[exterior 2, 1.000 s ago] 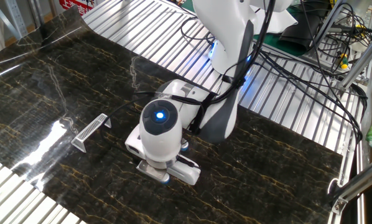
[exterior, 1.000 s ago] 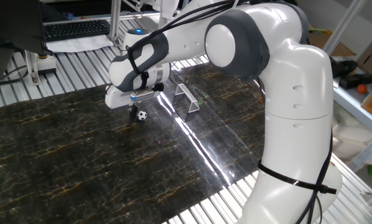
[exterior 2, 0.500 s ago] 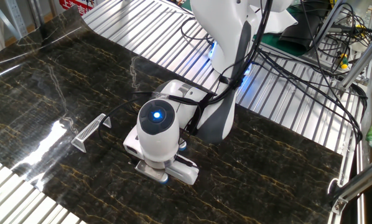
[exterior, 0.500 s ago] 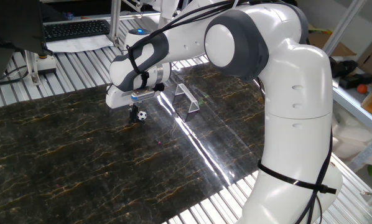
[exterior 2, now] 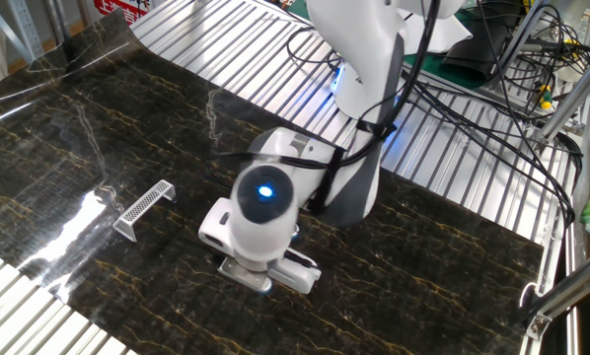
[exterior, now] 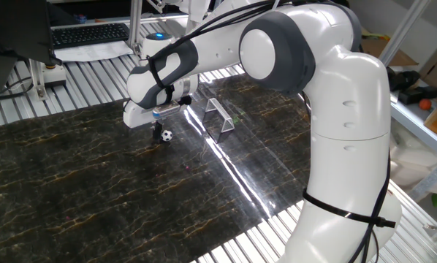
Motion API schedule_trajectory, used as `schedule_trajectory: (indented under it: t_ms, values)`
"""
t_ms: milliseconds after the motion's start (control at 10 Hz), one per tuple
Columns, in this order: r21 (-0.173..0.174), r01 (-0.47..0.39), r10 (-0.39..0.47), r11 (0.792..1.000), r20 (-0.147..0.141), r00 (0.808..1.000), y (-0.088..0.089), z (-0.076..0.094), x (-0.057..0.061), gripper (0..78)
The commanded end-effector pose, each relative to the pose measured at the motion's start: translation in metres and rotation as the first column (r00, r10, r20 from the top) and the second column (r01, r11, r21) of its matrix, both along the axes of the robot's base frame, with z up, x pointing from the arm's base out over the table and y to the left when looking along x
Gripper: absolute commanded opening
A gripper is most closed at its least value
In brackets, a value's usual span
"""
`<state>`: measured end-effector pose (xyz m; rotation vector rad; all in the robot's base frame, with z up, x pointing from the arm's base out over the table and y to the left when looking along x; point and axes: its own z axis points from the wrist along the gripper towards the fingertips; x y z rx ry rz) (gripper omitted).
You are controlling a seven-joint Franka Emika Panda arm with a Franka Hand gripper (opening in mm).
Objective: Push the soccer ball into the goal
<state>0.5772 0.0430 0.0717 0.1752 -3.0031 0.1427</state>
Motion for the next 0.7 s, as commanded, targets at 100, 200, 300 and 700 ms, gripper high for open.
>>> schedule_trajectory:
  t_ms: [100,200,300,700]
  values:
    - [-0.003,-0.013,0.013,1.000,-0.032,0.999,-0.023,0.018,0.019,0.0]
    - [0.200,0.087,-0.072,0.976,-0.079,0.994,-0.021,0.012,0.018,0.0]
    - [0.206,0.105,-0.089,0.973,-0.084,0.992,-0.017,0.010,0.017,0.0]
    - [0.214,0.154,-0.138,0.965,-0.090,0.986,0.000,0.008,0.008,0.0]
